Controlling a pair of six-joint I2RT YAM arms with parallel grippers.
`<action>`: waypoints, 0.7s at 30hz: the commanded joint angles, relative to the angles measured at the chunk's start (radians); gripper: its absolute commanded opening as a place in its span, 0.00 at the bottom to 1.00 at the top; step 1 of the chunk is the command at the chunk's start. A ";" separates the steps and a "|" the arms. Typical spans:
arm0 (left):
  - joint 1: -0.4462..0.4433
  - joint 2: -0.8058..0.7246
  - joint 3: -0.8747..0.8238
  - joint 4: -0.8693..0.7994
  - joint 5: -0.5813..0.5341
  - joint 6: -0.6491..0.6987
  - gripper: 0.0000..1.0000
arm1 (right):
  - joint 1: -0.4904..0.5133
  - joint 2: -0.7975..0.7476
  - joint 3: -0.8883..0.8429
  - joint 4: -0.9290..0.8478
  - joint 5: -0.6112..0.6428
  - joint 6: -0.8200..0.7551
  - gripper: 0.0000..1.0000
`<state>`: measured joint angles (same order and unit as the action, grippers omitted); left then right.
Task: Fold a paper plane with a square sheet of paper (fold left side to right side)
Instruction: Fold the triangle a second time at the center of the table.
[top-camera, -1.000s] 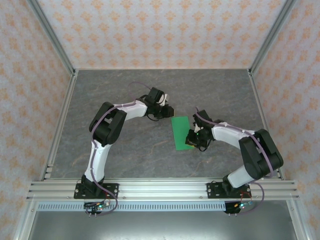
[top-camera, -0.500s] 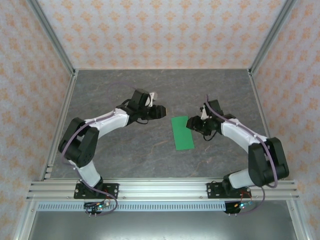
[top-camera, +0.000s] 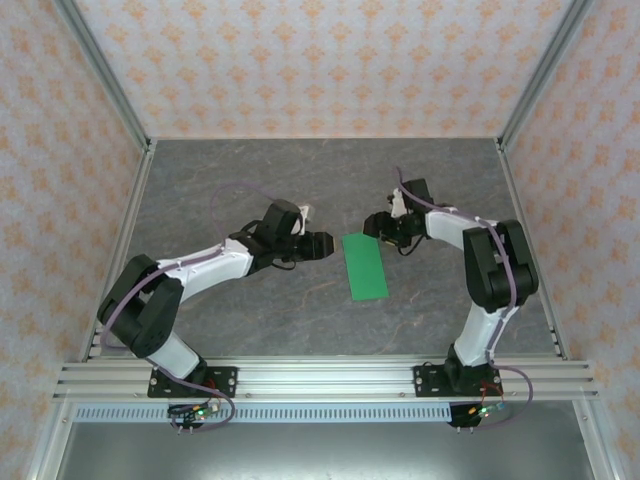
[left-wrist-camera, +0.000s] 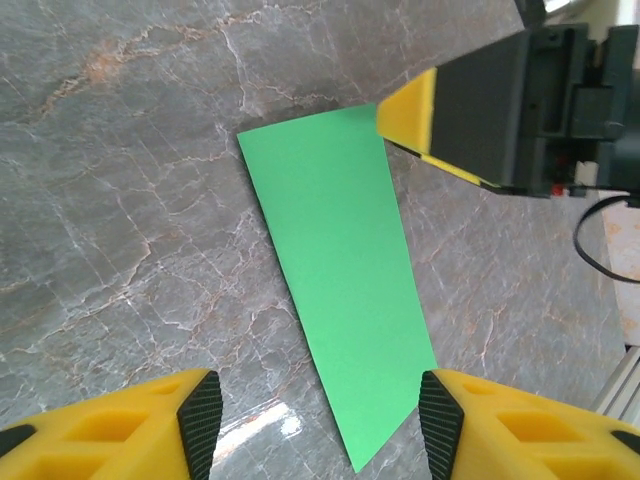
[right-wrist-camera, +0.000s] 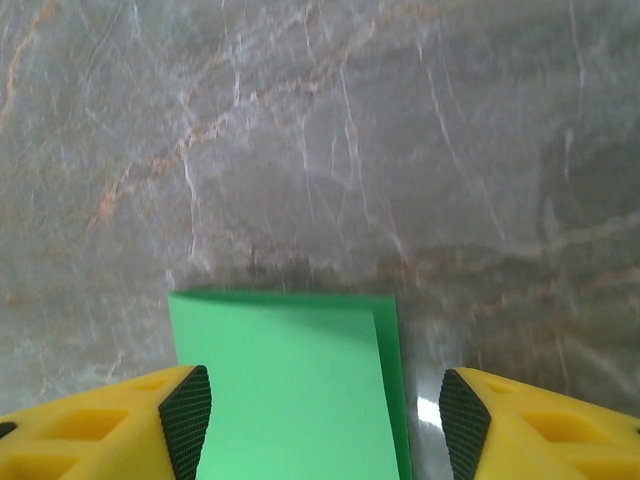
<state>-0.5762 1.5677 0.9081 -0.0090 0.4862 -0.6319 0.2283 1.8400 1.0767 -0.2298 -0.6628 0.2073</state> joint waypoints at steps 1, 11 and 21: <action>-0.004 -0.043 -0.013 0.024 -0.038 -0.004 0.59 | -0.004 0.047 0.059 0.025 0.014 -0.038 0.66; -0.004 -0.072 -0.028 0.014 -0.055 0.001 0.61 | -0.005 0.081 0.060 0.061 -0.079 -0.046 0.62; -0.004 -0.066 -0.026 0.010 -0.057 0.003 0.62 | -0.005 0.053 0.021 0.065 -0.096 -0.048 0.52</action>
<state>-0.5762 1.5200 0.8902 -0.0097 0.4614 -0.6315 0.2222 1.9072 1.1225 -0.1883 -0.7414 0.1783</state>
